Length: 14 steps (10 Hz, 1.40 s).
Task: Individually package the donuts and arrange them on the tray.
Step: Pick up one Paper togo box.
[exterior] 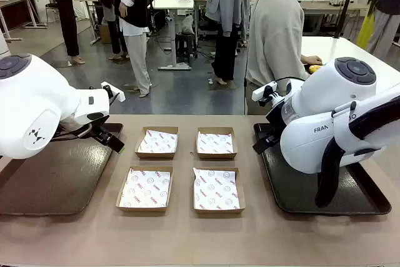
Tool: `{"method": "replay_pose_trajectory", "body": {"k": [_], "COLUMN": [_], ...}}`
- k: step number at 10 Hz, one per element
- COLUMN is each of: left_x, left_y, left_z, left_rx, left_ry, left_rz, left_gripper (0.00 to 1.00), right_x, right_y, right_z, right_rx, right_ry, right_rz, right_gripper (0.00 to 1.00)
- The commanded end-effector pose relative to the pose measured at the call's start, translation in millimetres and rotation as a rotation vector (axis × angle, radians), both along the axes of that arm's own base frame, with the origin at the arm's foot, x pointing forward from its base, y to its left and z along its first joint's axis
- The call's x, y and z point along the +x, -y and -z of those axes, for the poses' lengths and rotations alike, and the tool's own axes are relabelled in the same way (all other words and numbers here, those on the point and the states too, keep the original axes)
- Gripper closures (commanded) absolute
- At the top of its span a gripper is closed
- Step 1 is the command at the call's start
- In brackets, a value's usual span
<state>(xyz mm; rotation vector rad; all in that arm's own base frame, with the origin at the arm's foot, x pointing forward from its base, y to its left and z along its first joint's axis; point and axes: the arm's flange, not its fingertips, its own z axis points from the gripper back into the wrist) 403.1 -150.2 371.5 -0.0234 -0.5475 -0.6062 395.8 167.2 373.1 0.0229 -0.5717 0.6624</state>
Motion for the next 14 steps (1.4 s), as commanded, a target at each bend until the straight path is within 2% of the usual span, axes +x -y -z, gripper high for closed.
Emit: {"method": "replay_pose_trajectory", "body": {"k": [1,12,13,14], "left_x": [0,0,-23,-49], "left_y": [0,0,-7,-14], "left_z": [0,0,-10,-20], "left_rx": [0.000,0.000,0.012,0.037], "left_ry": [0.000,0.000,0.006,-0.015], "left_rz": [0.000,0.000,0.036,0.053], "left_gripper": [0.00,0.00,0.00,0.00], "right_x": [0,0,-21,-46], "right_y": [0,0,6,18], "right_z": [0,0,-7,-20], "right_rx": [0.000,0.000,-0.100,-0.095], "right_ry": [0.000,0.000,-0.022,-0.069], "right_rz": [0.000,0.000,0.100,0.115], "right_gripper": [0.00,0.00,0.00,0.00]}}
